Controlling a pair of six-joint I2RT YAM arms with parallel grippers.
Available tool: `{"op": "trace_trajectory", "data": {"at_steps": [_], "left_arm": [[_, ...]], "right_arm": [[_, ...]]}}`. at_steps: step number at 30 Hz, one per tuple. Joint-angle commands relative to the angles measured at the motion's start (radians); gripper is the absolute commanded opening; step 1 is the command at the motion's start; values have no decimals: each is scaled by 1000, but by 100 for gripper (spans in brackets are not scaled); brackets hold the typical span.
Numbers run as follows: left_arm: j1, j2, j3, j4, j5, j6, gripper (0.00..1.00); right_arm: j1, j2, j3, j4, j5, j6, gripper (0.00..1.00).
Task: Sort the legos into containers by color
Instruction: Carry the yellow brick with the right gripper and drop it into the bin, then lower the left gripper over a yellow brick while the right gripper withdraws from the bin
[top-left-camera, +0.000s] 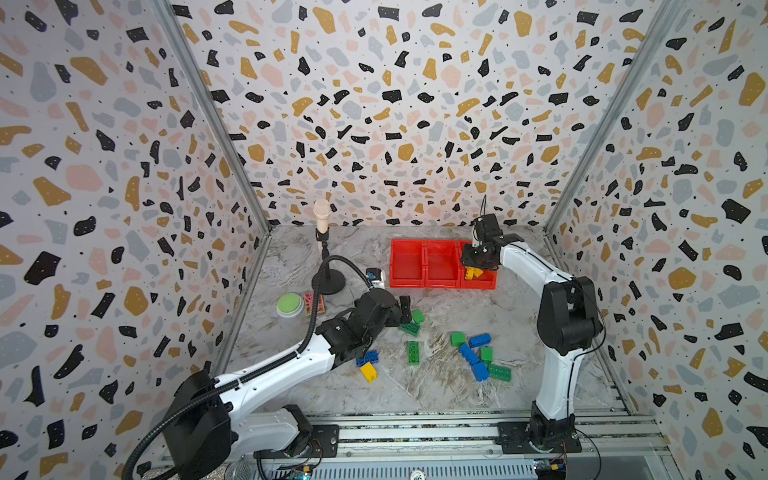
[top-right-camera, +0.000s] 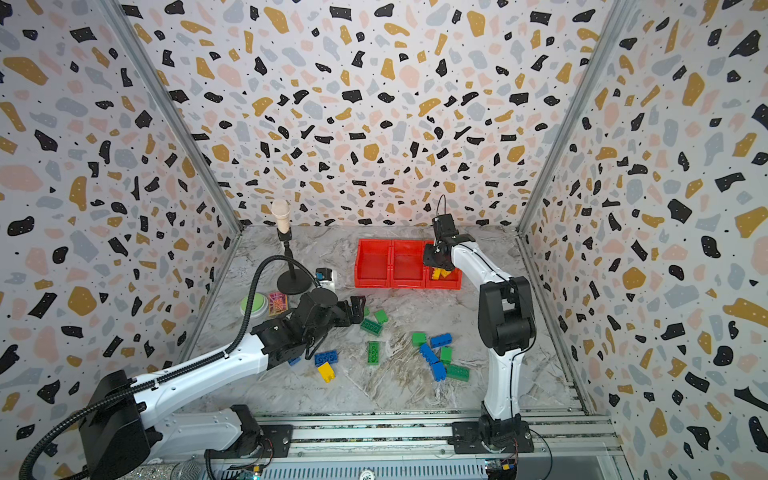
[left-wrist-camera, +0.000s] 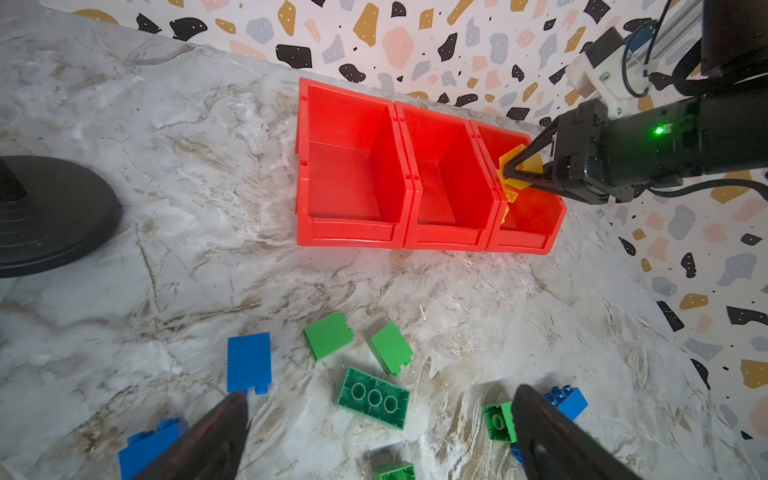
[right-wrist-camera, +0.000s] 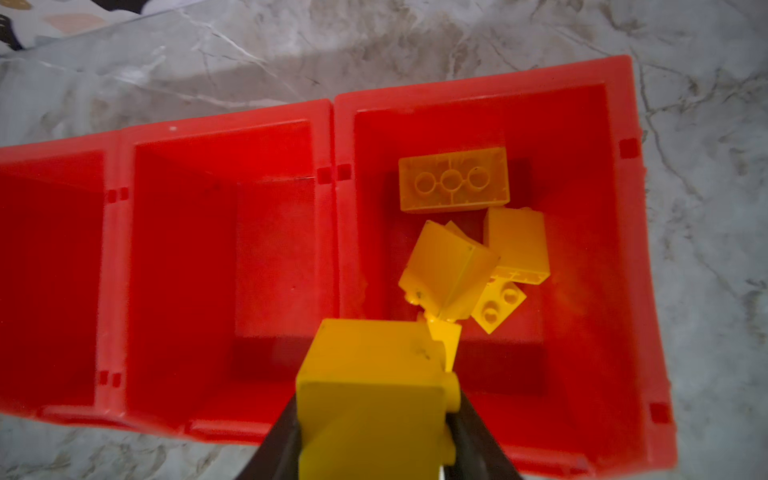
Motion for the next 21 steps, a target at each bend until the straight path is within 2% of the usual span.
{"op": "trace_trajectory", "data": {"at_steps": [1, 4, 6, 8, 10, 11, 16, 21], "left_arm": [[-2, -17, 22, -36, -37, -1, 100], [-1, -45, 13, -79, -56, -23, 100], [-2, -72, -3, -104, -63, -40, 100], [-2, -106, -29, -127, -69, -65, 100], [-2, -153, -59, -154, -79, -90, 100], [-2, -177, -73, -164, -81, -101, 100], [-2, -286, -159, -204, -76, -170, 100], [-4, -343, -242, -215, -26, -226, 95]], "right_arm": [[-33, 17, 84, -17, -9, -27, 30], [-57, 65, 140, -24, -20, -29, 31], [-66, 95, 179, -36, -28, -28, 35], [-68, 116, 215, -48, -31, -28, 44], [-66, 121, 233, -55, -40, -26, 58], [-66, 117, 233, -56, -46, -27, 62], [-52, 46, 184, -61, -52, -32, 73], [4, -109, 53, -68, -5, -25, 82]]}}
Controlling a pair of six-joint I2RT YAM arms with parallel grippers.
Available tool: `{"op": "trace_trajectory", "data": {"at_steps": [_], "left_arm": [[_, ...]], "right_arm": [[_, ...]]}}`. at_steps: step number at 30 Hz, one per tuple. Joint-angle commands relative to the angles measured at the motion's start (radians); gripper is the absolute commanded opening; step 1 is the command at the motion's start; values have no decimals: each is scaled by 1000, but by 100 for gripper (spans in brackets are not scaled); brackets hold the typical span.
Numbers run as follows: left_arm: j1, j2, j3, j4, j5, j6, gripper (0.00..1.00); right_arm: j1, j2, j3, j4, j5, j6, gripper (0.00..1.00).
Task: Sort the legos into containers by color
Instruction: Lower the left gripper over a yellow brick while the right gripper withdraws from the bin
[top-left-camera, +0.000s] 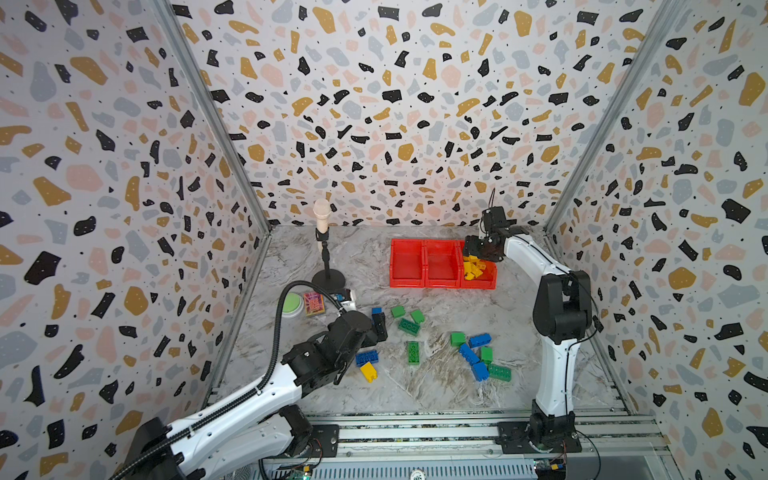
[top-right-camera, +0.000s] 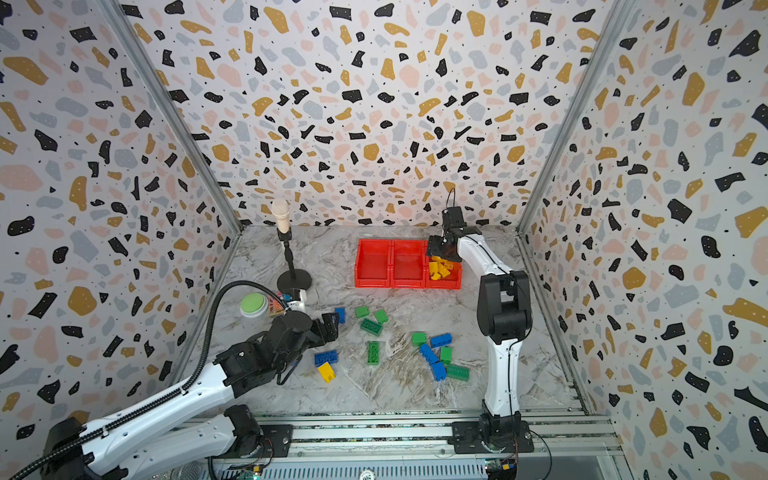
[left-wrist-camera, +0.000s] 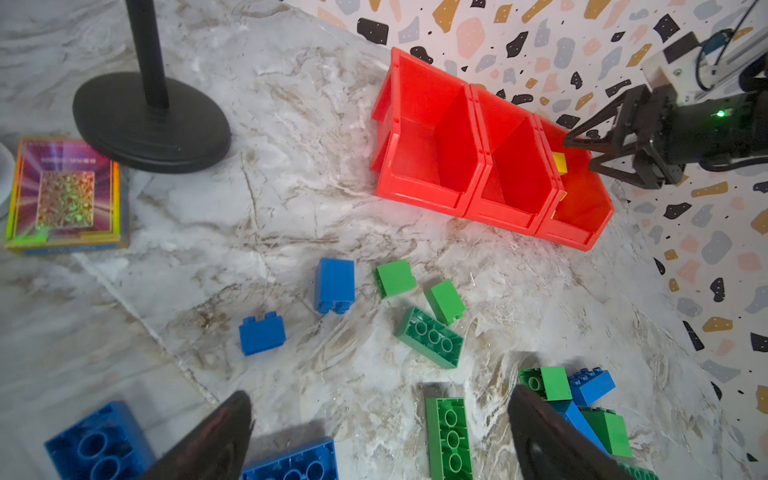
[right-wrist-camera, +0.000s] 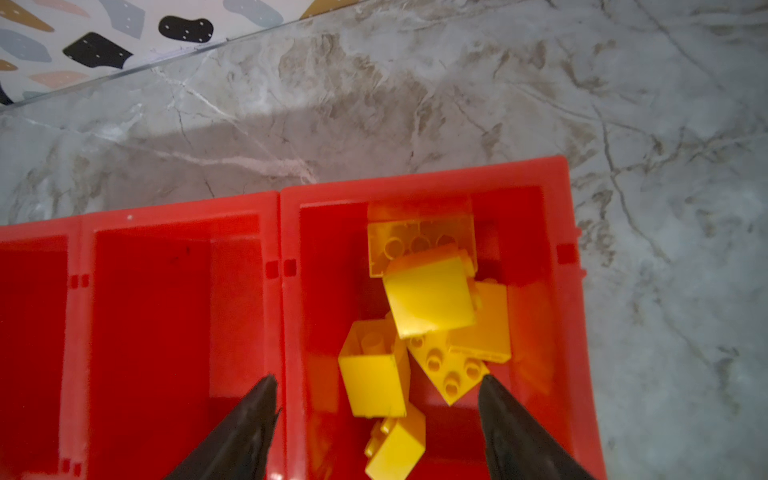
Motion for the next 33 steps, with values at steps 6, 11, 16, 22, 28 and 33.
{"op": "trace_trajectory", "data": {"at_steps": [6, 11, 16, 22, 28, 33], "left_arm": [[-8, -45, -131, -29, 86, -127, 91], [-17, -37, -208, -34, 134, -212, 89], [-72, -37, -226, -97, 113, -286, 86], [-119, -2, -203, -137, 103, -379, 83], [-222, 103, -95, -225, 41, -510, 81], [-241, 227, -40, -243, 49, -544, 80]], "right_arm": [[145, -392, -246, -82, 73, 48, 99], [244, -608, -423, -138, 110, 119, 99], [281, -772, -556, -171, 90, 172, 99], [283, -838, -600, -172, 71, 152, 99], [270, -817, -577, -180, 16, 59, 99], [266, -872, -650, -137, -49, 43, 99]]}}
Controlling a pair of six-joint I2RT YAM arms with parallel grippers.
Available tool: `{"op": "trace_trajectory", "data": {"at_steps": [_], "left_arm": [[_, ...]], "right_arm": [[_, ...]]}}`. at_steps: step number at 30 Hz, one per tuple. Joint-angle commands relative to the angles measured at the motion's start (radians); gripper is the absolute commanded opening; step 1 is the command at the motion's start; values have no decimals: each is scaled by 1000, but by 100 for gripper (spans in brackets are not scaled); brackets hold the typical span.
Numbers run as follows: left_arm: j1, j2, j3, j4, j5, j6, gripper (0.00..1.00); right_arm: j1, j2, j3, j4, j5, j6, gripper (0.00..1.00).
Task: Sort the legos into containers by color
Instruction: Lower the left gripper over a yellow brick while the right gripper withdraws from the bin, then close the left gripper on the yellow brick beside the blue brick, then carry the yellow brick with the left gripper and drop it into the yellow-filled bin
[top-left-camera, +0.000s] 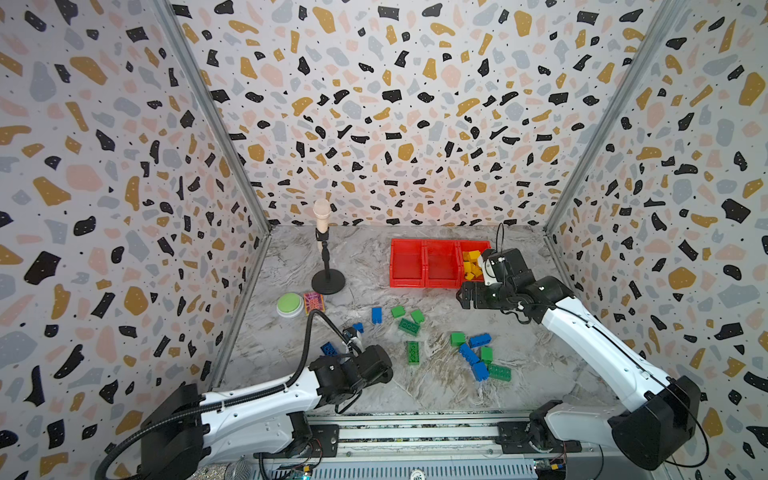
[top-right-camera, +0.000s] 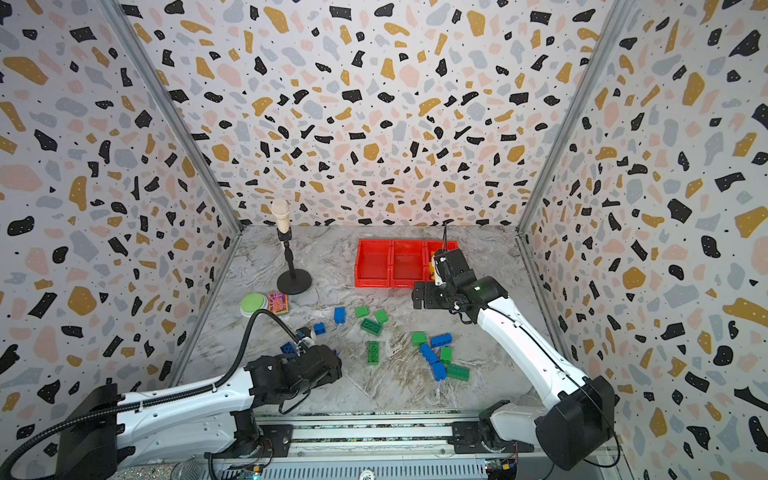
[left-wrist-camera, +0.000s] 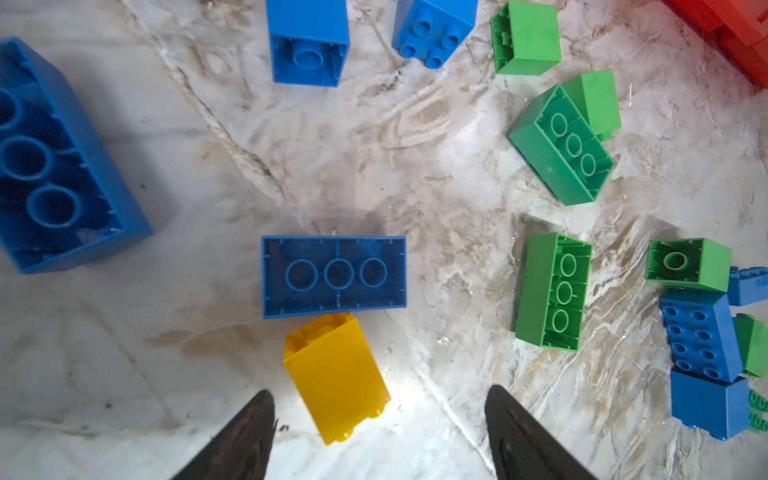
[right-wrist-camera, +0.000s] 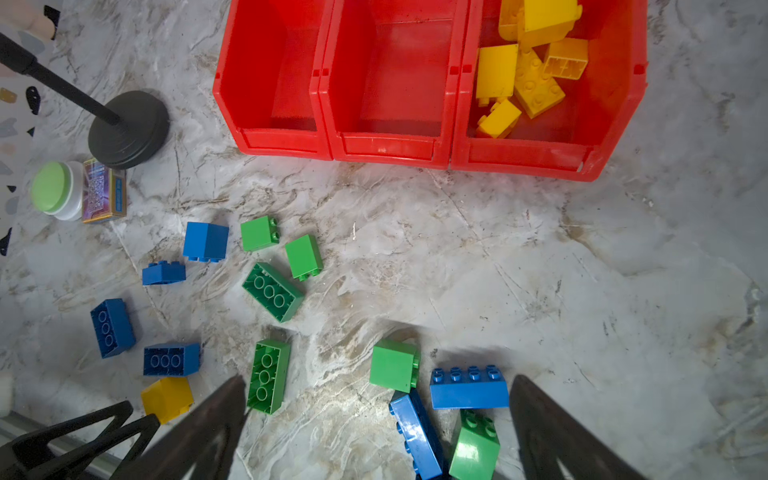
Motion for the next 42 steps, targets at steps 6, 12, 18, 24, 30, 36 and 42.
{"op": "trace_trajectory", "data": {"at_steps": [6, 12, 18, 24, 30, 36, 42], "left_arm": [[-19, 101, 72, -106, -51, -115, 76], [-19, 159, 82, -100, -51, -134, 75], [-19, 272, 102, -59, -51, -142, 66], [-19, 326, 122, -65, -61, -146, 49], [-18, 323, 120, -78, -69, -163, 24], [-18, 387, 267, -194, -91, -87, 17], [-16, 567, 661, -369, -173, 96, 14]], "right_arm": [[-12, -108, -107, 47, -154, -45, 99], [-46, -137, -148, 65, -221, -80, 99], [-89, -135, -170, 93, -299, -127, 99], [-108, -136, -172, 78, -320, -165, 99], [-107, -153, -191, 89, -390, -146, 99], [-110, -180, -178, 55, -384, -142, 99], [-143, -279, -229, 35, -365, -125, 99]]}}
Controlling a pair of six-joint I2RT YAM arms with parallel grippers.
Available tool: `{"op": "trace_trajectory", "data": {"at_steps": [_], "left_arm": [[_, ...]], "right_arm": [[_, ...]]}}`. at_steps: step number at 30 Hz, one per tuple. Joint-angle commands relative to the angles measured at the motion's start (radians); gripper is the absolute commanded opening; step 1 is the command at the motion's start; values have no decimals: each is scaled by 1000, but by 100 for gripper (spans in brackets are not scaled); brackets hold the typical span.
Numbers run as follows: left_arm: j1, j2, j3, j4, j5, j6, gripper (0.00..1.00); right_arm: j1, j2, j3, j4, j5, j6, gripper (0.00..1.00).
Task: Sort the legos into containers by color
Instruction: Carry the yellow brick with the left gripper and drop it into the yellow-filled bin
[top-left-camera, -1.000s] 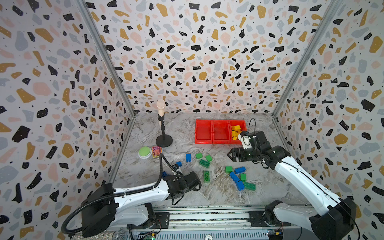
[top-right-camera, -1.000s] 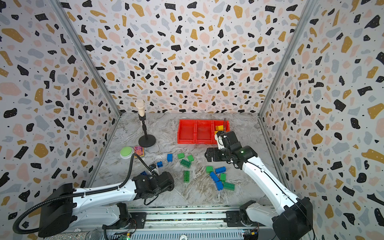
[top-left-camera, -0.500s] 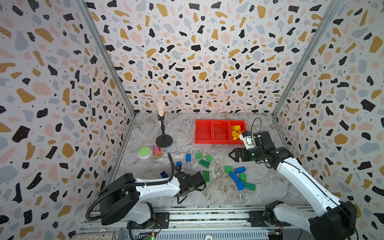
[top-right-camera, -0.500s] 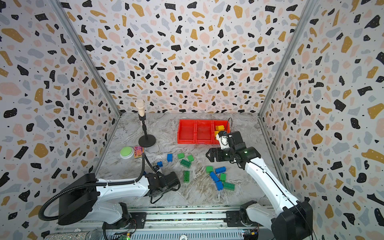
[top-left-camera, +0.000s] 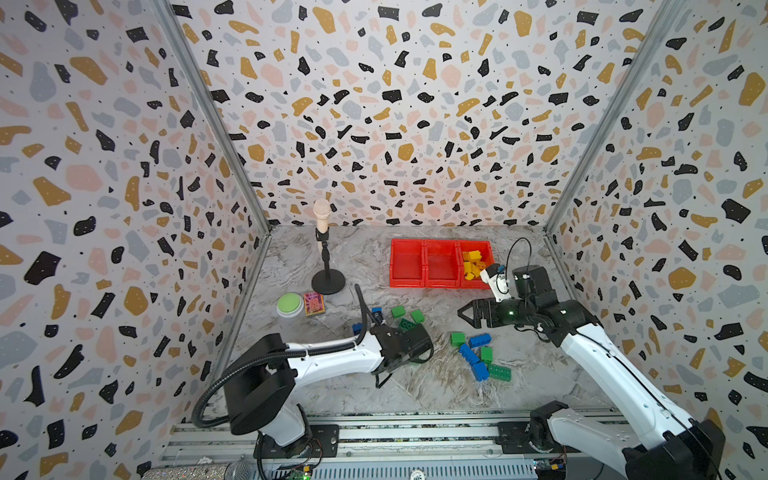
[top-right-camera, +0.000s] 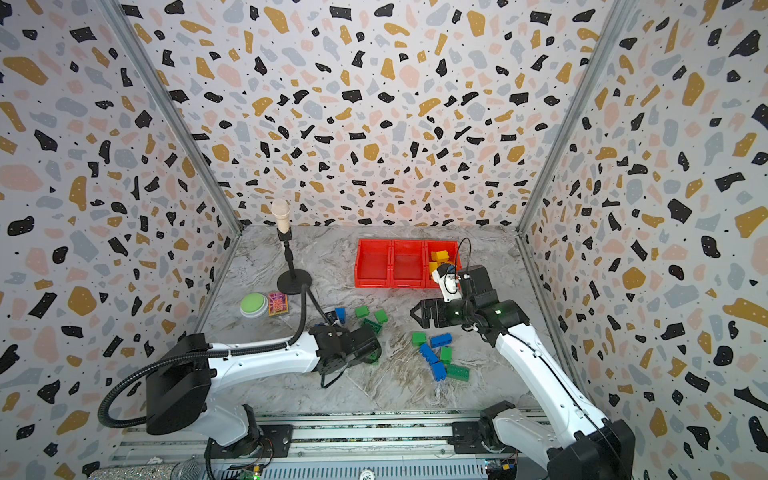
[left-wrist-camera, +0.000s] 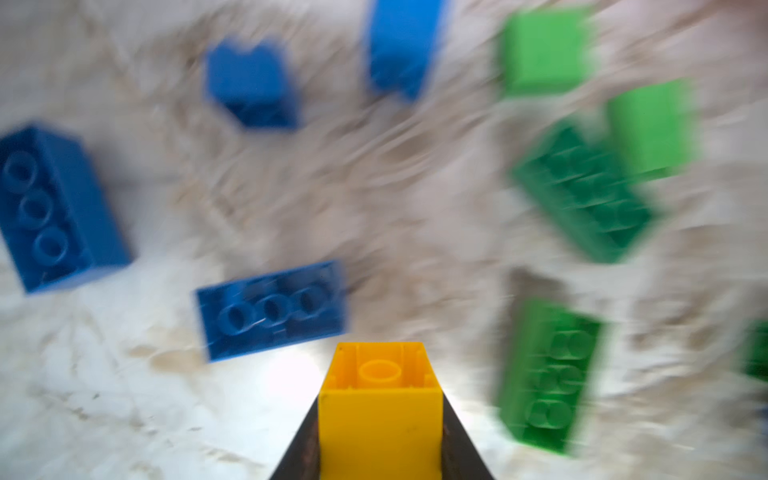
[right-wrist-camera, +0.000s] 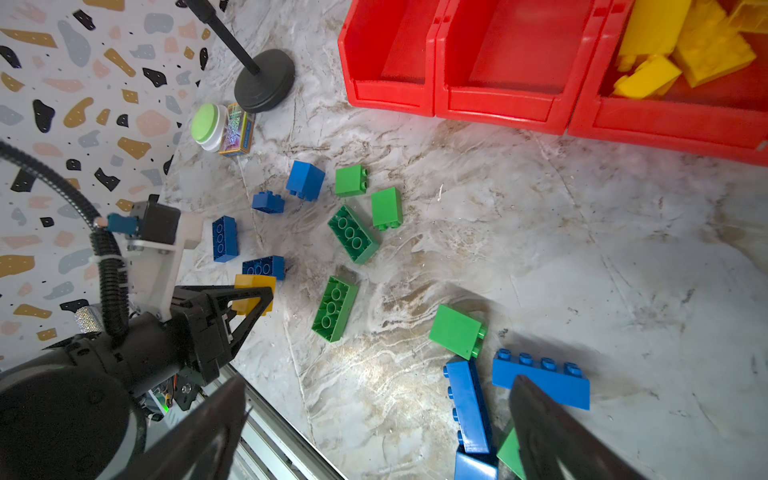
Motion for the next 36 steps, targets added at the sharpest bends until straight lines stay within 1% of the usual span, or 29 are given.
{"op": "trace_trajectory", "data": {"at_steps": [1, 7, 9, 11, 12, 14, 16, 18, 20, 22, 25, 29, 34, 35, 36], "left_arm": [[9, 88, 206, -113, -78, 150, 14], [118, 361, 707, -149, -34, 434, 14], [159, 482, 896, -123, 41, 552, 14], [187, 595, 1067, -69, 148, 647, 15], [199, 649, 1152, -39, 192, 687, 15], [221, 737, 1268, 42, 276, 730, 16], [248, 790, 1289, 178, 393, 732, 16], [275, 805, 1212, 389, 499, 700, 17], [290, 813, 1140, 559, 567, 658, 17], [299, 841, 1135, 652, 618, 638, 18], [299, 880, 1154, 739, 654, 631, 19], [303, 943, 1189, 809, 677, 593, 19], [311, 993, 1210, 860, 666, 555, 20], [313, 999, 1213, 866, 661, 549, 21], [316, 1005, 1218, 866, 654, 544, 25]], "right_arm": [[-31, -69, -39, -41, 18, 7, 99], [-149, -117, -102, -93, 48, 11, 99], [-173, -117, -99, -106, 84, 40, 99], [-185, -106, -75, -117, 90, 73, 99], [-185, -103, -61, -117, 94, 94, 99], [-187, -95, -35, -116, 109, 132, 99], [-187, -84, -12, -115, 129, 164, 99], [-189, -65, 17, -121, 156, 179, 99], [-190, -45, 55, -144, 187, 178, 99], [-190, -27, 89, -171, 214, 172, 99], [-192, -17, 116, -201, 241, 173, 99], [-193, -14, 124, -216, 247, 195, 99], [-194, -12, 143, -237, 271, 211, 99], [-193, -12, 149, -243, 277, 213, 99], [-193, -12, 152, -249, 280, 215, 99]]}}
